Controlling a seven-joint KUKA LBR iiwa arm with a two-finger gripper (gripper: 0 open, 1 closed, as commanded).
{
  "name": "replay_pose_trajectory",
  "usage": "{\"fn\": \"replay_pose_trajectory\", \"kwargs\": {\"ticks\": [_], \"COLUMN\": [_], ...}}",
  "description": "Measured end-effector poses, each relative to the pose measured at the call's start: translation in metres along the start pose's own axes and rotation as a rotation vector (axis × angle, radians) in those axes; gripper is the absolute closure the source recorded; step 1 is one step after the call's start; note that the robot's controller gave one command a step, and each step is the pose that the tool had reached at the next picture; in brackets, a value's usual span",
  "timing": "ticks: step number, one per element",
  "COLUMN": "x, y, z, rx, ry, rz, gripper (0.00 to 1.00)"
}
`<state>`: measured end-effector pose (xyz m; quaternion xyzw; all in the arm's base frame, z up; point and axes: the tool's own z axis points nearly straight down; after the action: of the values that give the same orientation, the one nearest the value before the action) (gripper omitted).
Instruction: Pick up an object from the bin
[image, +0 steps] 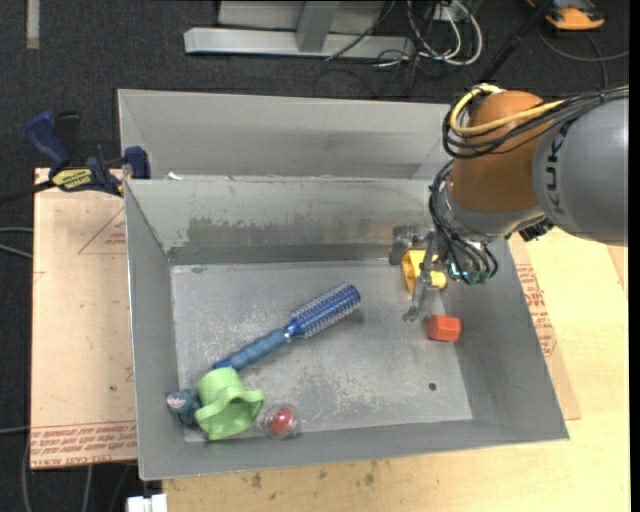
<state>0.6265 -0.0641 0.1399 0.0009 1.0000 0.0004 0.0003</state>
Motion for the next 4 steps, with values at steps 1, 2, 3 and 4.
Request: {"fn": "replay_pose_trajectory", "kwargs": {"ticks": [1,2,3,4], "x": [-0.018,-0.006,-0.006,0.007], "y": [0.064,0.113,0.109,0.108], "z": [0.073,0.07,0.071,-0.052], "rx": [-0.003,-0.002,0.0,-0.001], "ry": [0.003,0.0,0.001,-0.008], "rz": [0.144,0.102,0.106,0.138], "gripper": [0.0,0.0,1.0,1.0]}}
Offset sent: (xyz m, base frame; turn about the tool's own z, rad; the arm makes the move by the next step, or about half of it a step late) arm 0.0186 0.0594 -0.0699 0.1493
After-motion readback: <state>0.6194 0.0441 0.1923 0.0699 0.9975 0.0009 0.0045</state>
